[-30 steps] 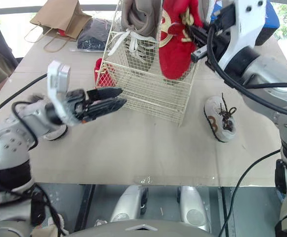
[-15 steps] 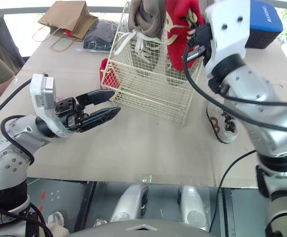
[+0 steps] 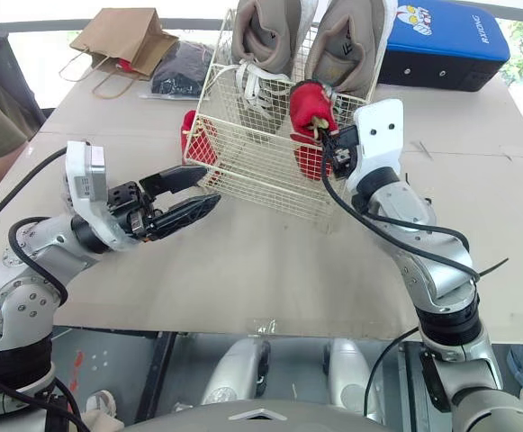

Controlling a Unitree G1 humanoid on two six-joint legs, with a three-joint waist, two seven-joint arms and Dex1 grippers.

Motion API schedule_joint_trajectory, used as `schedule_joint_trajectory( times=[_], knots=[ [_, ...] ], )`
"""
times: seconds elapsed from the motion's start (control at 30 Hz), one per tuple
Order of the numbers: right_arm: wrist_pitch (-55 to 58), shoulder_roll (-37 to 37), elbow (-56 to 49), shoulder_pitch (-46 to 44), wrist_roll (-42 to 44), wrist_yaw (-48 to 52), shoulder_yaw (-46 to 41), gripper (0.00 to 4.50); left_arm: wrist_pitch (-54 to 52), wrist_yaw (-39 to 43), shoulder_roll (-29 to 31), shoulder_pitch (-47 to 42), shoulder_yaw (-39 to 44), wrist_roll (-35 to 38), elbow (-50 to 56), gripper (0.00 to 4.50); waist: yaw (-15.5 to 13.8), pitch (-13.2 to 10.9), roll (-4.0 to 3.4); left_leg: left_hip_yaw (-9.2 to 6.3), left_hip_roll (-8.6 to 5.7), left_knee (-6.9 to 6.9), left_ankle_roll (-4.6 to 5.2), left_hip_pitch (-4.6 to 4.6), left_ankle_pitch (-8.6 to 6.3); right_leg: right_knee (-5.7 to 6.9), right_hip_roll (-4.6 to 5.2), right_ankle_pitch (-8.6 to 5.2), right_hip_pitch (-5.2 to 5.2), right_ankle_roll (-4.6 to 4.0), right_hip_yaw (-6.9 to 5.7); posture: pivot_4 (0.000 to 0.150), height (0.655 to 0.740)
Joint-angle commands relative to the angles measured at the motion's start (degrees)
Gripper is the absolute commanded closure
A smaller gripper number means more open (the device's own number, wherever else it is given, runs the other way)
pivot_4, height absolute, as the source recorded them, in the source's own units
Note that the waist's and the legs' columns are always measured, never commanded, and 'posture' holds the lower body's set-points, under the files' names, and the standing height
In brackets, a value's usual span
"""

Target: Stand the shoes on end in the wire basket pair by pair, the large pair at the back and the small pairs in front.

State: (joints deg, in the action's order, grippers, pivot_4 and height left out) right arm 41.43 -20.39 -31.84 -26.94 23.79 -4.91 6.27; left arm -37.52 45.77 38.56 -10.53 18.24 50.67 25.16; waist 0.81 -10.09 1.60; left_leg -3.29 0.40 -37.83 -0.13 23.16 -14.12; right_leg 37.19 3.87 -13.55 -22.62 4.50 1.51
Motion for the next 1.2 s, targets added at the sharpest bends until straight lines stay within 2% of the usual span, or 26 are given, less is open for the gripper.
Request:
schedule_joint_trajectory(
  times=[0.03, 0.17, 0.27, 0.33, 0.37, 0.47, 0.53, 0.6, 0.67, 0.7, 0.8, 0.87, 0.93, 1.0, 1.13, 1.2],
  knots=[
    [0.1, -4.1, -6.6, 1.4, 1.0, 6.4, -3.2, 0.08, -2.7, -4.4, 1.5, -3.3, 3.9, 1.0, -6.1, 0.76, -0.1, 0.0, -0.04, 0.00, 0.00, 0.01, 0.00, -0.01, 0.00, 0.00, 0.00, 0.00, 0.00, 0.00, 0.00, 0.150, 0.7400],
    [-2.0, -11.2, -12.0, 5.0, 4.6, 16.6, -8.1, 0.08, -10.0, -9.3, 4.9, -12.5, 3.4, -0.6, -20.3, 0.76, 0.0, 0.0, -0.04, -0.08, 0.01, 0.04, 0.00, -0.01, 0.00, -0.04, -0.05, -0.01, 0.01, 0.01, -0.07, 0.150, 0.7400],
    [-3.6, -14.9, -15.4, 7.5, 13.0, 26.2, -14.2, 0.08, -17.1, -12.6, 6.8, -24.1, -0.3, -4.3, -34.4, 0.76, -0.2, 0.0, -0.01, -0.17, 0.03, 0.07, 0.00, -0.01, 0.00, -0.11, -0.11, -0.01, 0.05, 0.02, -0.15, 0.150, 0.7400],
    [-1.8, -17.4, -17.3, 7.8, 18.5, 28.8, -17.0, 0.08, -20.9, -12.0, 6.7, -31.5, -3.1, -6.4, -43.0, 0.76, 0.0, 0.0, 0.02, -0.18, 0.01, 0.08, 0.00, 0.03, 0.00, -0.14, -0.10, -0.01, 0.06, 0.03, -0.16, 0.150, 0.7400],
    [-1.1, -18.0, -17.9, 7.5, 20.6, 29.0, -17.9, 0.08, -22.0, -11.4, 7.1, -34.9, -7.1, -10.0, -47.5, 0.76, 0.1, 0.0, 0.03, -0.17, 0.01, 0.08, 0.00, 0.04, 0.00, -0.19, -0.10, 0.00, 0.06, 0.03, -0.16, 0.150, 0.7400],
    [1.2, -20.1, -20.6, 6.2, 24.9, 27.5, -18.7, 0.08, -18.3, -13.3, 4.7, -46.8, -12.6, -19.9, -66.3, 0.76, 0.1, 0.0, 0.03, -0.15, 0.00, 0.09, 0.00, 0.08, 0.00, -0.20, -0.09, 0.00, 0.04, 0.04, -0.16, 0.150, 0.7400],
    [2.6, -21.1, -22.1, 6.3, 26.5, 25.2, -19.5, 0.08, -14.6, -9.8, 2.7, -52.9, -16.2, -25.0, -77.2, 0.76, 0.3, 0.0, 0.04, -0.14, 0.01, 0.14, 0.00, 0.12, 0.00, -0.20, -0.10, 0.00, -0.02, 0.03, -0.16, 0.150, 0.7400],
    [3.7, -22.1, -23.6, 7.4, 27.5, 23.6, -20.0, 0.08, -8.4, -9.9, 0.6, -56.4, -18.7, -30.3, -85.7, 0.76, 0.1, 0.0, 0.04, -0.15, 0.01, 0.14, 0.00, 0.26, 0.00, -0.22, -0.10, 0.00, -0.14, 0.03, -0.17, 0.150, 0.7400],
    [5.1, -23.8, -25.7, 8.8, 28.3, 21.8, -20.8, 0.08, -5.6, -5.8, -1.8, -58.6, -21.0, -34.1, -91.8, 0.76, 0.0, 0.0, 0.05, -0.16, 0.01, 0.13, -0.01, 0.51, 0.01, -0.27, -0.09, 0.00, -0.35, 0.03, -0.20, 0.150, 0.7400],
    [5.6, -24.2, -26.3, 9.2, 29.2, 20.5, -21.3, 0.00, -4.6, -3.2, -2.8, -59.1, -22.1, -35.9, -93.8, 1.28, 0.0, 0.0, 0.05, -0.15, 0.00, 0.11, -0.01, 0.63, 0.01, -0.26, -0.07, 0.01, -0.45, 0.03, -0.20, 0.150, 0.7400],
    [6.4, -25.6, -27.8, 10.2, 31.6, 17.2, -21.5, 0.00, -2.9, 2.2, -4.5, -60.1, -22.3, -38.7, -97.4, 2.46, -0.3, 0.0, 0.04, -0.14, -0.02, 0.11, -0.01, 0.67, 0.01, -0.33, -0.05, 0.00, -0.46, 0.03, -0.21, 0.150, 0.7400],
    [6.1, -26.6, -28.2, 10.7, 33.4, 15.3, -21.3, 0.00, -2.3, 2.9, -5.0, -60.8, -17.9, -36.8, -98.5, 3.42, -0.4, 0.0, 0.04, -0.13, -0.05, 0.11, 0.00, 0.67, 0.00, -0.32, 0.02, 0.00, -0.44, 0.04, -0.21, 0.150, 0.7400],
    [5.7, -27.0, -28.2, 11.1, 34.8, 13.9, -21.1, 0.00, 0.0, 3.4, -4.1, -61.6, -12.0, -33.5, -98.0, 4.12, -0.8, 0.0, 0.05, -0.14, -0.10, 0.09, 0.00, 0.68, 0.00, -0.32, 0.10, -0.02, -0.43, 0.07, -0.26, 0.150, 0.7400],
    [5.5, -27.0, -27.9, 11.1, 35.2, 13.6, -20.7, 0.00, 3.8, 3.5, -2.8, -62.2, -7.0, -31.1, -96.3, 4.46, -1.2, 0.0, 0.08, -0.18, -0.11, 0.01, 0.00, 0.75, 0.00, -0.30, 0.14, -0.01, -0.43, 0.08, -0.32, 0.150, 0.7400],
    [4.2, -26.3, -25.7, 11.0, 35.4, 15.2, -19.8, 0.00, 12.6, -3.6, -1.1, -63.7, 0.4, -28.4, -90.8, 4.47, -1.5, -0.2, 0.35, -0.43, -0.07, -0.36, 0.00, 1.21, 0.00, -0.12, 0.10, 0.00, -0.69, 0.08, -0.55, 0.150, 0.7400],
    [2.4, -24.9, -23.7, 10.6, 34.6, 17.1, -18.7, 0.00, 17.8, -3.8, -2.2, -62.6, 2.4, -27.0, -79.5, 4.47, -1.4, -0.3, 0.55, -0.48, -0.08, -0.55, -0.02, 1.63, 0.02, -0.01, 0.11, 0.02, -1.02, 0.09, -0.57, 0.150, 0.7400]
  ],
)
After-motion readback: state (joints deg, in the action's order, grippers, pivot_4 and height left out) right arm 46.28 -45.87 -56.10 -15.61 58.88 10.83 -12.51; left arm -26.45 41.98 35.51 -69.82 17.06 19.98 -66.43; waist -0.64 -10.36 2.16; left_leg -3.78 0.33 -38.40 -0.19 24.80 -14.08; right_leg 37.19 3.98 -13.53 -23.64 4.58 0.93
